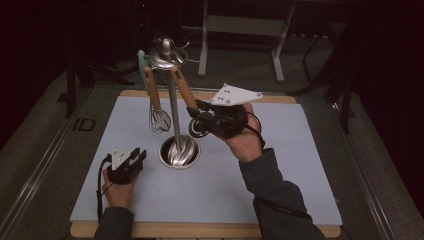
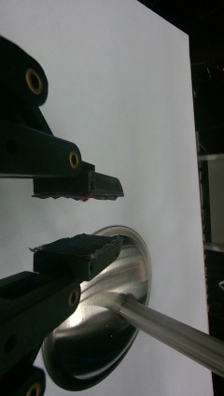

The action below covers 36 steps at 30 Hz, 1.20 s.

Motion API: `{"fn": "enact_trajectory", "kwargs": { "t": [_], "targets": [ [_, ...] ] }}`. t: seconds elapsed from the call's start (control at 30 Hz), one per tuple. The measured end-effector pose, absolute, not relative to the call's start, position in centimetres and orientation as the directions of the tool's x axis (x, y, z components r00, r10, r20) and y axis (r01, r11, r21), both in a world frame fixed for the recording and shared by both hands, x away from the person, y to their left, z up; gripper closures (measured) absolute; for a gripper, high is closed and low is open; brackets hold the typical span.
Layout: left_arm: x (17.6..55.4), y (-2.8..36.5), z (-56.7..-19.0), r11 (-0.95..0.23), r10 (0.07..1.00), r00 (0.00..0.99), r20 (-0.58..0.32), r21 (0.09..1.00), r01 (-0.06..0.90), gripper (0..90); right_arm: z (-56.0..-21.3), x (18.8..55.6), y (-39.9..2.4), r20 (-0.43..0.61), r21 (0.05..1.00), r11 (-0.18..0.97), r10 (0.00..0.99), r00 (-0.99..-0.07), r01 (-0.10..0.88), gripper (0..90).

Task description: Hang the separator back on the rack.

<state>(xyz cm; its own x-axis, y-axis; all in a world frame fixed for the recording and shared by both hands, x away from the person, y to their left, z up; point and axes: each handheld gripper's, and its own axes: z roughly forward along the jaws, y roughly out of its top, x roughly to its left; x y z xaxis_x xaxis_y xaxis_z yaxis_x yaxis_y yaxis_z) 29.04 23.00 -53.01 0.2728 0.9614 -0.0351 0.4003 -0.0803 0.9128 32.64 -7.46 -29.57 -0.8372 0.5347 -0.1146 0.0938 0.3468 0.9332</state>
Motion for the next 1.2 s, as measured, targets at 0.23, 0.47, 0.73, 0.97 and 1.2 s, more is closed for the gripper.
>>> {"fn": "enact_trajectory", "kwargs": {
  "t": [0.23,0.47,0.73,0.97,1.2],
  "targets": [
    [29.0,23.0,-53.0,-0.08,0.961,0.273,-0.036,0.913,0.4,70.0,-29.7,32.8,-7.0,-0.111,0.933,0.347,0.535,-0.837,0.098,66.3],
    [29.0,23.0,-53.0,-0.078,0.961,0.273,-0.037,0.913,0.399,70.0,-29.4,32.7,-7.5,-0.115,0.93,0.354,0.532,-0.839,0.096,65.5],
    [29.0,23.0,-53.0,-0.081,0.961,0.273,-0.034,0.912,0.401,70.0,-30.0,33.4,-8.9,-0.113,0.906,0.4,0.54,-0.834,0.137,66.0],
    [29.0,23.0,-53.0,-0.081,0.962,0.272,-0.034,0.912,0.403,70.0,-31.0,34.5,-10.1,-0.089,0.873,0.443,0.553,-0.828,0.202,65.2],
    [29.1,23.0,-53.1,-0.079,0.963,0.268,-0.034,0.913,0.401,69.8,-32.0,35.0,-10.6,-0.078,0.851,0.47,0.552,-0.83,0.233,62.2]
  ]
}}
